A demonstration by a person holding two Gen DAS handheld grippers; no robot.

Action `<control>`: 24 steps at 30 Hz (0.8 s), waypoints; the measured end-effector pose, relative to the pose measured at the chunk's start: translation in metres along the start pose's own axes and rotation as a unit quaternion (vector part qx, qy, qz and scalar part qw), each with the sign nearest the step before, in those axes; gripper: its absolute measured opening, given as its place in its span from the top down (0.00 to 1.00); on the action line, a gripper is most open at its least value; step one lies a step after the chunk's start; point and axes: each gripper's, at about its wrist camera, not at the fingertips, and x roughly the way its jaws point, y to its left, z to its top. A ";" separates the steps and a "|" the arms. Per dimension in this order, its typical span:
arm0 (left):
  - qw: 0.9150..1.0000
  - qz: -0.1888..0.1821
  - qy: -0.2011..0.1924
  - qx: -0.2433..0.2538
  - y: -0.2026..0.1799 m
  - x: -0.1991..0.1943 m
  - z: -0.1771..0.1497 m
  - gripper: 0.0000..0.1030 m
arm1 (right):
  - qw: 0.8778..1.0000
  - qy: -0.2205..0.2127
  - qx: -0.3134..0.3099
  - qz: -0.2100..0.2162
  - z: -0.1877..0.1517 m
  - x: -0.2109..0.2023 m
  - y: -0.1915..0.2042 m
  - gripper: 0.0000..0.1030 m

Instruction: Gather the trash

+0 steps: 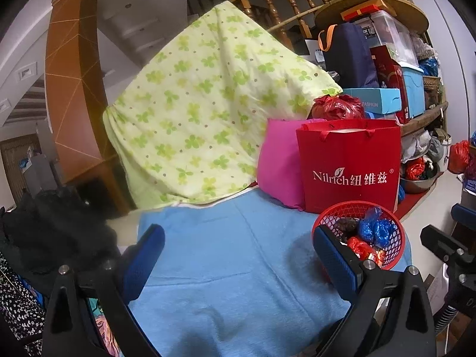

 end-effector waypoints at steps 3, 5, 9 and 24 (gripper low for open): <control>1.000 0.005 0.000 -0.002 0.003 -0.003 0.000 0.03 | 1.000 0.003 -0.004 -0.001 0.000 -0.003 0.004 0.22; 1.000 0.004 0.001 -0.003 0.004 -0.004 -0.001 0.03 | 1.000 0.006 -0.007 -0.002 0.000 -0.004 0.007 0.22; 1.000 0.006 0.002 -0.006 0.007 -0.005 -0.002 0.03 | 1.000 0.008 -0.013 0.000 0.003 -0.005 0.012 0.22; 1.000 0.009 0.006 -0.011 0.014 -0.007 -0.005 0.03 | 1.000 0.013 -0.022 0.000 0.004 -0.005 0.019 0.22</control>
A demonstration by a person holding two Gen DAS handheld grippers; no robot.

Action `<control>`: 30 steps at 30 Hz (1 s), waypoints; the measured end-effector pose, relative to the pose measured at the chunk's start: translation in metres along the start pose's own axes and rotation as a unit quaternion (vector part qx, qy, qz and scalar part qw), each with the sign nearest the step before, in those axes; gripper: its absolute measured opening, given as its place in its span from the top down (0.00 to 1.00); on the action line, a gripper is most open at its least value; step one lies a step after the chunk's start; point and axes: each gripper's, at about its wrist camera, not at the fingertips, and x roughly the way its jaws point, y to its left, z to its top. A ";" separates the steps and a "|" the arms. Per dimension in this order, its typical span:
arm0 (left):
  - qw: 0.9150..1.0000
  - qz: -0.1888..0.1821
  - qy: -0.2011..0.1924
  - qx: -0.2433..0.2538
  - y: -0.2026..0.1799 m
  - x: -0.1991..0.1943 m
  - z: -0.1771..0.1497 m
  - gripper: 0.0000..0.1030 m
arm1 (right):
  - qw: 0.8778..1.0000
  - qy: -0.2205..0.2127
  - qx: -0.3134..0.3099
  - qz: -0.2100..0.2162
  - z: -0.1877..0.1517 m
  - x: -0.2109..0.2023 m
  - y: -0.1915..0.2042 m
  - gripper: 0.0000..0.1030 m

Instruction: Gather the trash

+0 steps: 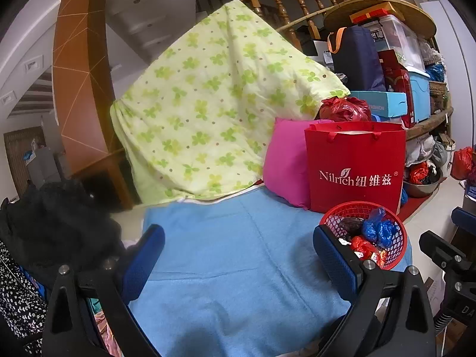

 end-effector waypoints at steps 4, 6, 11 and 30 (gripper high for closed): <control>1.000 -0.001 0.001 0.001 0.000 0.000 0.000 0.03 | 1.000 0.002 0.000 0.000 0.000 0.000 0.001 0.22; 1.000 0.001 0.000 0.002 0.000 0.000 0.000 0.03 | 1.000 0.005 0.000 0.001 0.000 0.001 0.002 0.22; 1.000 0.002 -0.001 0.001 0.001 0.000 -0.001 0.03 | 1.000 0.008 -0.001 0.002 0.001 0.002 0.001 0.22; 1.000 0.001 -0.002 0.006 0.007 -0.003 -0.004 0.03 | 1.000 0.020 -0.005 -0.002 0.001 0.005 -0.003 0.22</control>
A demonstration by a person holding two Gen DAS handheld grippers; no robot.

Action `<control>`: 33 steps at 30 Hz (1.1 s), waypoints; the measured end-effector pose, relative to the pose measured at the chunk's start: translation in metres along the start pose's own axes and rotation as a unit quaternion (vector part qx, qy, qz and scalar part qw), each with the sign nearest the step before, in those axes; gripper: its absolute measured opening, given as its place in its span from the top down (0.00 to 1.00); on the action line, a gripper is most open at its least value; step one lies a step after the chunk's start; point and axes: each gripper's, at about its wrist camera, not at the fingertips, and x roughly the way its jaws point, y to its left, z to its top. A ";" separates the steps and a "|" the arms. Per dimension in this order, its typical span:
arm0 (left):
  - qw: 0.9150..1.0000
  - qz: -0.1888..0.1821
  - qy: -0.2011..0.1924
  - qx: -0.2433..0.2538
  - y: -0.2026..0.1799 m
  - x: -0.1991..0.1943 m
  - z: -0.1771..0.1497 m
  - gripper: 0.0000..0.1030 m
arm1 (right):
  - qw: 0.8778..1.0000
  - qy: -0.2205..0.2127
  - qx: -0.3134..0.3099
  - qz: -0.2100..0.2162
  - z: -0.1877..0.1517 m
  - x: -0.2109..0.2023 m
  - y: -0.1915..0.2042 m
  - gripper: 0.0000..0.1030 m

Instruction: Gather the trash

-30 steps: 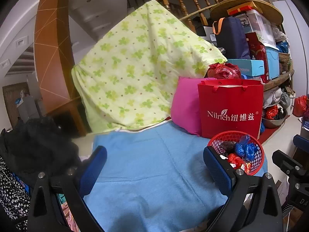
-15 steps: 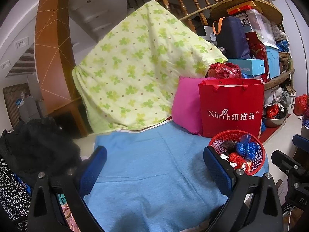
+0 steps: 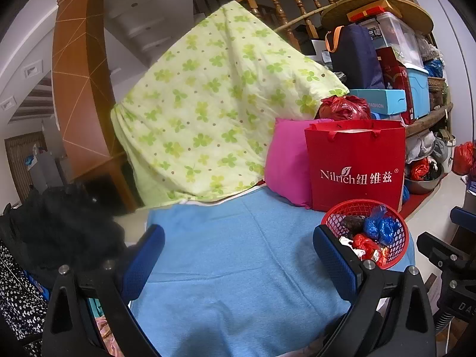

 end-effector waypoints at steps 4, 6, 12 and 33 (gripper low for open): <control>1.000 0.000 0.000 0.001 0.000 -0.001 0.000 0.03 | 1.000 0.001 0.000 -0.001 0.000 0.001 0.000 0.22; 1.000 0.001 0.000 0.002 0.002 -0.001 -0.001 0.03 | 1.000 0.001 -0.001 -0.002 0.000 0.001 -0.001 0.22; 1.000 0.000 0.002 0.004 0.001 -0.002 -0.001 0.03 | 1.000 0.001 -0.003 -0.003 -0.001 0.002 -0.002 0.22; 1.000 -0.005 0.002 0.012 -0.002 -0.001 -0.008 0.03 | 1.000 0.006 -0.009 -0.012 -0.008 0.003 -0.014 0.22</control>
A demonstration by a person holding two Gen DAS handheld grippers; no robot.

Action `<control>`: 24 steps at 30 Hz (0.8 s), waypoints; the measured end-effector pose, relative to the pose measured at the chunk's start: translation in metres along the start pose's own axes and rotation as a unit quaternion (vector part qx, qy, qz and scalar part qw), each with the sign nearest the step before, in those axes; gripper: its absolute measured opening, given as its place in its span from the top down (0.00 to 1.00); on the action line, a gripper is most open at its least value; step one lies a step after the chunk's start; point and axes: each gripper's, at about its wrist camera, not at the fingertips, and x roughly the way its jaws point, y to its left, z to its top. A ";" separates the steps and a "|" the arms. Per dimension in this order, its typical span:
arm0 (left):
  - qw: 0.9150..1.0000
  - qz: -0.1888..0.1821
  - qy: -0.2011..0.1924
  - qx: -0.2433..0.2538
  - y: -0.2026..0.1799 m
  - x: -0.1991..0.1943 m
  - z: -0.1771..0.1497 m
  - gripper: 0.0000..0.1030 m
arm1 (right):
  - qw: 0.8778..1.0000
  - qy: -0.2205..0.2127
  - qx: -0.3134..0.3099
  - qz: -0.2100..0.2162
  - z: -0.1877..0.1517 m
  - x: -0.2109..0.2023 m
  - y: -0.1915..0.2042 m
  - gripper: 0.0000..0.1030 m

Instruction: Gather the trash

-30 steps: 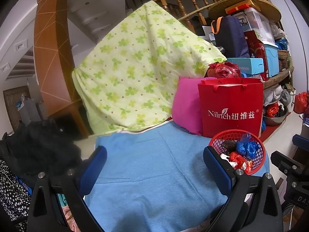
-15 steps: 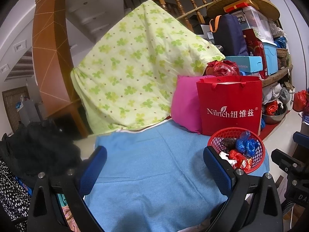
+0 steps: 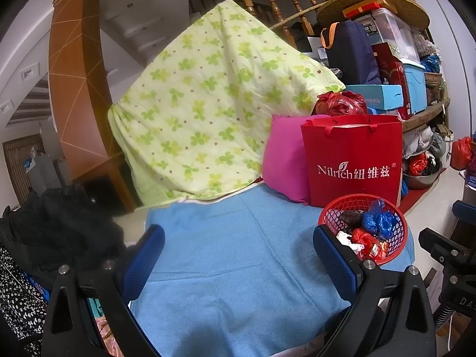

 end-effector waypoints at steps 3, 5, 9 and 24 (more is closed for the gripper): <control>1.000 0.000 0.000 0.002 -0.001 -0.001 -0.003 0.03 | 1.000 0.004 -0.003 -0.004 -0.002 -0.001 -0.001 0.22; 1.000 0.000 0.000 0.001 -0.001 -0.001 -0.003 0.03 | 1.000 0.006 -0.005 -0.006 -0.002 -0.002 0.001 0.22; 1.000 0.000 0.000 0.001 -0.002 -0.001 -0.003 0.03 | 1.000 0.008 -0.006 -0.009 -0.002 -0.004 0.005 0.22; 1.000 0.000 0.000 0.005 0.000 -0.003 -0.007 0.03 | 1.000 0.011 -0.008 -0.011 -0.002 -0.005 0.006 0.22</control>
